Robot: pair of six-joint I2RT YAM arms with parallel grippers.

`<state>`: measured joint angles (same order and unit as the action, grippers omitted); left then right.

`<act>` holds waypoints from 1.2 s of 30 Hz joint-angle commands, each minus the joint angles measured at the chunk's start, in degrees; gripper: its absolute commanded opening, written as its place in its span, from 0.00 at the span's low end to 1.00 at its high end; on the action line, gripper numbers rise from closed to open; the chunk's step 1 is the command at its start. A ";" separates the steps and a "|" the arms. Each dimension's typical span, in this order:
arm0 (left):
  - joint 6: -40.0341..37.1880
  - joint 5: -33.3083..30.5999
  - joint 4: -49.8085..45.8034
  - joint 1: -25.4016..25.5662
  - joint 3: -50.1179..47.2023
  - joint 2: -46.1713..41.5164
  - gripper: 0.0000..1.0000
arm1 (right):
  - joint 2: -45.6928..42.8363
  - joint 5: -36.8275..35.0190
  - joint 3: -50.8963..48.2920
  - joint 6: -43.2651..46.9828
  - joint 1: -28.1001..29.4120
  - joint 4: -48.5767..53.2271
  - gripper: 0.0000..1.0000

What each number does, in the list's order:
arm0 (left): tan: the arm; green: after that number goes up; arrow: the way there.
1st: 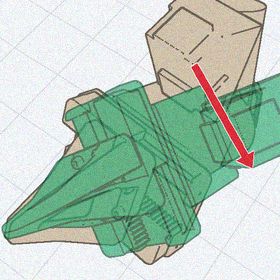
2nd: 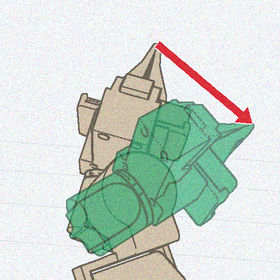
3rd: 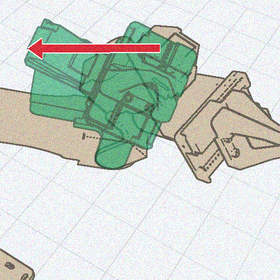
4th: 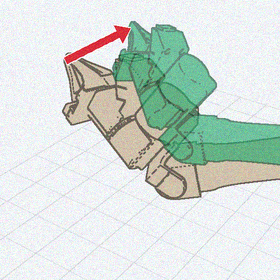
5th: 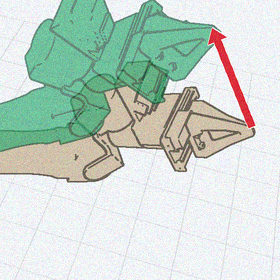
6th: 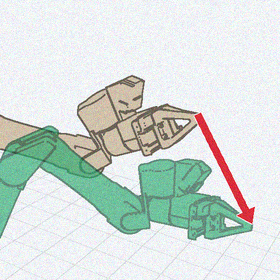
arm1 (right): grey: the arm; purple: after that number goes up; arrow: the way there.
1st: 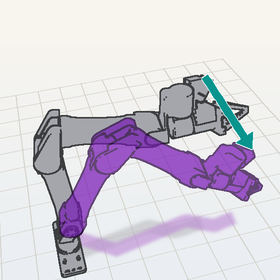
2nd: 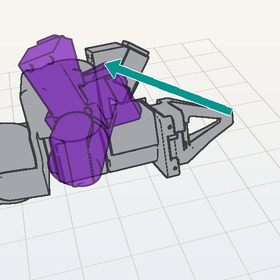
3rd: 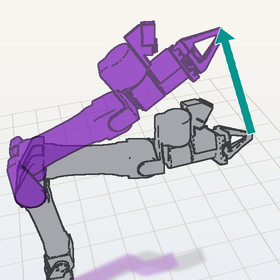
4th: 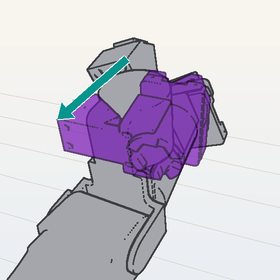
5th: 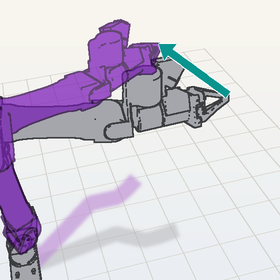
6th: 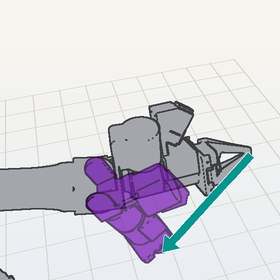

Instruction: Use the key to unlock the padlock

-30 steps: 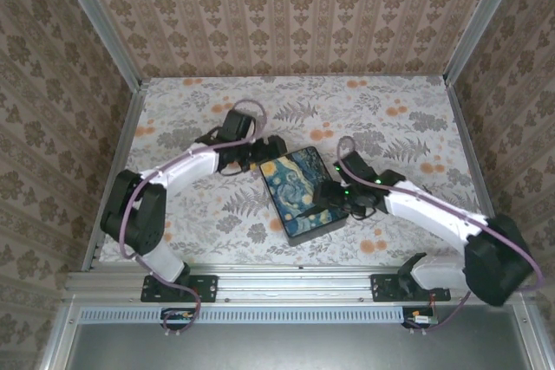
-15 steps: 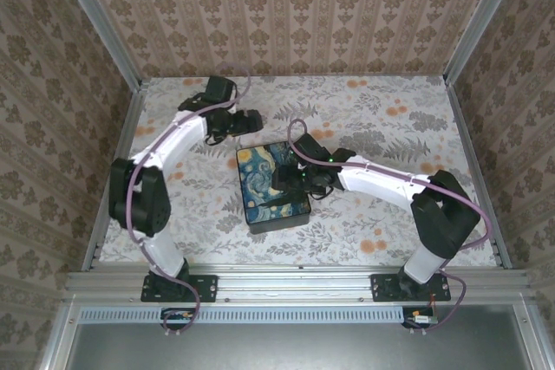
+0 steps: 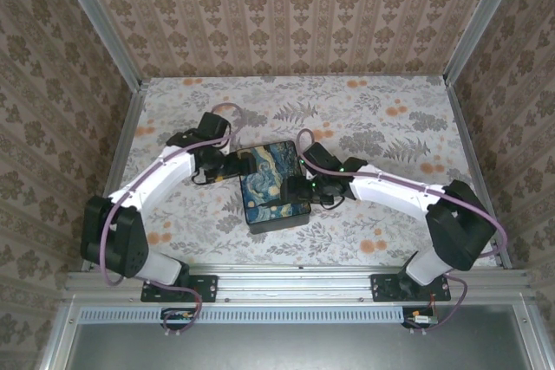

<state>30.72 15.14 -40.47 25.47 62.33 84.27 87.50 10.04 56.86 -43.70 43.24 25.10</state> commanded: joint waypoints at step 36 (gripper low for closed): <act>-7.03 -5.92 -10.77 -5.66 11.80 -3.31 0.92 | -1.06 4.68 9.94 12.39 -10.55 5.29 0.95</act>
<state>23.73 11.79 -44.75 17.82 82.54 84.93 89.86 14.02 68.14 -37.43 37.43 26.00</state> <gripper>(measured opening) 0.923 0.941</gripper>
